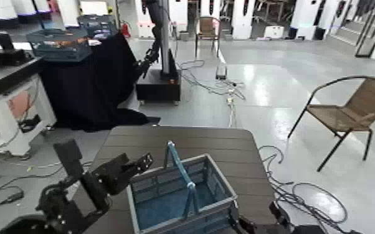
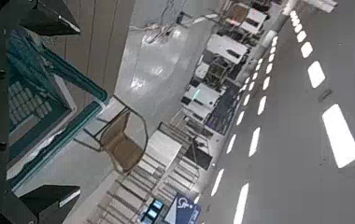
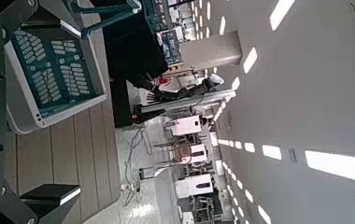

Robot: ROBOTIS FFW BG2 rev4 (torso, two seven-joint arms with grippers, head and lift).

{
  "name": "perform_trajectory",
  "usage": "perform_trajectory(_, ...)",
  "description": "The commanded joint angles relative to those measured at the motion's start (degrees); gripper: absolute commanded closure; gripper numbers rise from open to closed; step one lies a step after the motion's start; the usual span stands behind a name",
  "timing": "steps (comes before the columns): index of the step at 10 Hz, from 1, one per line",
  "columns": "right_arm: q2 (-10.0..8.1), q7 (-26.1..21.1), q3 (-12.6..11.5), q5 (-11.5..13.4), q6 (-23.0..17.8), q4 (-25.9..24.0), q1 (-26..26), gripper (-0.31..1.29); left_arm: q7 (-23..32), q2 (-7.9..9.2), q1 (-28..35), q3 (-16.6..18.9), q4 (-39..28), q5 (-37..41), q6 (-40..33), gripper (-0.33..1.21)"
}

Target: Place the crate on the table.

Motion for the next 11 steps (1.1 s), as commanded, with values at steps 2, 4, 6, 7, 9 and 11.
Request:
perform_trajectory(2,0.10,0.0,-0.3,0.0,-0.7,0.0,0.3,0.15,4.2,-3.90,11.3,0.1,-2.5,-12.1,-20.7,0.10)
perform_trajectory(4,0.19,0.0,-0.5,0.0,-1.3,-0.1,0.5,0.15,6.5,-5.92,15.5,0.4,0.5,-21.1,-32.5,0.11)
perform_trajectory(6,0.19,0.0,-0.7,0.1,-1.4,-0.4,0.8,0.15,11.9,-8.03,19.6,0.8,2.7,-26.7,-41.8,0.11)
perform_trajectory(7,0.10,0.0,-0.9,0.2,-1.4,-0.4,0.9,0.15,12.5,-8.82,20.8,1.3,2.7,-28.8,-42.8,0.10)
perform_trajectory(9,0.01,0.0,-0.9,0.3,-1.3,-0.5,0.9,0.15,13.3,-9.17,21.7,1.2,3.0,-29.4,-43.4,0.11)
perform_trajectory(11,-0.07,0.0,-1.0,0.3,-1.3,-0.5,0.9,0.15,13.2,-9.17,21.7,1.1,3.2,-29.5,-43.5,0.11)
